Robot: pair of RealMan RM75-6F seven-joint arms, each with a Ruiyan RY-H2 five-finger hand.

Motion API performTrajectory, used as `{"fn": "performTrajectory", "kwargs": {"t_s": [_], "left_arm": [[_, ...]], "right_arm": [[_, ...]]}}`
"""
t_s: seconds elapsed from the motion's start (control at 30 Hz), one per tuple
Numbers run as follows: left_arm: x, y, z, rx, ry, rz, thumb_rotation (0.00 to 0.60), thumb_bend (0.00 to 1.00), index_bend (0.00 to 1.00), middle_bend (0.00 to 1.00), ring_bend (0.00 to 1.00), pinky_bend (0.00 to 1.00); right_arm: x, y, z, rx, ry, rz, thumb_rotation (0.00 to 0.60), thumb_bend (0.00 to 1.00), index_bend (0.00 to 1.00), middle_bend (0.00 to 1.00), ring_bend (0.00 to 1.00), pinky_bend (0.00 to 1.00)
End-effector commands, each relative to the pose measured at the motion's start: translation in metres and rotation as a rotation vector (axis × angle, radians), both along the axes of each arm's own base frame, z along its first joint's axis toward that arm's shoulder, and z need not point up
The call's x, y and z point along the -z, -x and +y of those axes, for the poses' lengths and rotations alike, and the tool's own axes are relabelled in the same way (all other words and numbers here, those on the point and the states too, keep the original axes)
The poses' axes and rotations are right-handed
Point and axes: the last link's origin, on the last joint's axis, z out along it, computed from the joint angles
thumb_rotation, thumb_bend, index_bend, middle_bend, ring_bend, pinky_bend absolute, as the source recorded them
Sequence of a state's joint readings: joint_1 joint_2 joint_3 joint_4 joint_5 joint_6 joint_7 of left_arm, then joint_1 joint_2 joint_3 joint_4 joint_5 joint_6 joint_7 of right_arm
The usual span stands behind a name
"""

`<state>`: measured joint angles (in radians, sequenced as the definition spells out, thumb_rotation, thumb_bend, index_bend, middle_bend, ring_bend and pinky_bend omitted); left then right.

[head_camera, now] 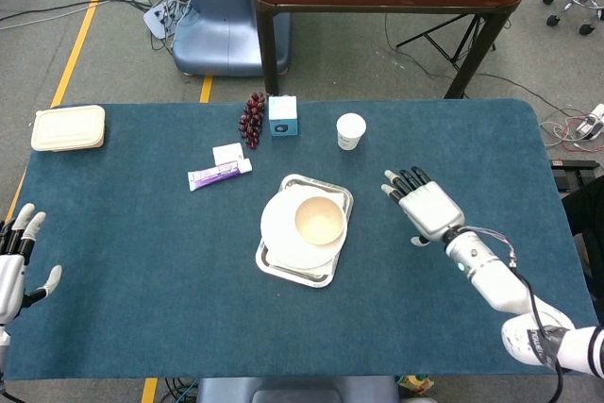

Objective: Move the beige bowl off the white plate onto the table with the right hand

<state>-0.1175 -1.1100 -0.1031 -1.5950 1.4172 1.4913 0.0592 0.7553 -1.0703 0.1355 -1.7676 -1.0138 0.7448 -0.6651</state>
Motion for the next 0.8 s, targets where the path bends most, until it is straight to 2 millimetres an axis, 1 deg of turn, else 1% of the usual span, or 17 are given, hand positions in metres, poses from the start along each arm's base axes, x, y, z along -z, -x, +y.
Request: {"fn": "performTrajectory", "kwargs": {"t_s": [0.03, 0.13, 0.3, 0.47, 0.8], "left_arm": [[-0.002, 0.001, 0.000, -0.002, -0.004, -0.005, 0.600, 0.32, 0.00, 0.00, 0.00, 0.00], [-0.003, 0.002, -0.001, -0.002, -0.006, -0.009, 0.600, 0.32, 0.00, 0.00, 0.00, 0.00], [-0.006, 0.002, -0.003, 0.000, -0.012, -0.016, 0.600, 0.32, 0.00, 0.00, 0.00, 0.00], [-0.008, 0.003, -0.003, -0.002, -0.017, -0.021, 0.600, 0.32, 0.00, 0.00, 0.00, 0.00], [-0.013, 0.003, -0.004, 0.001, -0.030, -0.032, 0.600, 0.32, 0.00, 0.00, 0.00, 0.00]], "right_arm": [[0.014, -0.015, -0.009, -0.024, -0.027, 0.003, 0.600, 0.00, 0.10, 0.00, 0.00, 0.00], [0.020, -0.024, -0.013, -0.037, -0.039, 0.006, 0.600, 0.00, 0.16, 0.00, 0.00, 0.00], [0.031, -0.033, -0.019, -0.032, -0.067, 0.003, 0.600, 0.00, 0.24, 0.00, 0.00, 0.00], [0.040, -0.039, -0.025, -0.030, -0.088, 0.006, 0.600, 0.00, 0.26, 0.00, 0.00, 0.00], [0.069, -0.059, -0.036, -0.060, -0.147, 0.029, 0.600, 0.00, 0.26, 0.00, 0.00, 0.00]]}}
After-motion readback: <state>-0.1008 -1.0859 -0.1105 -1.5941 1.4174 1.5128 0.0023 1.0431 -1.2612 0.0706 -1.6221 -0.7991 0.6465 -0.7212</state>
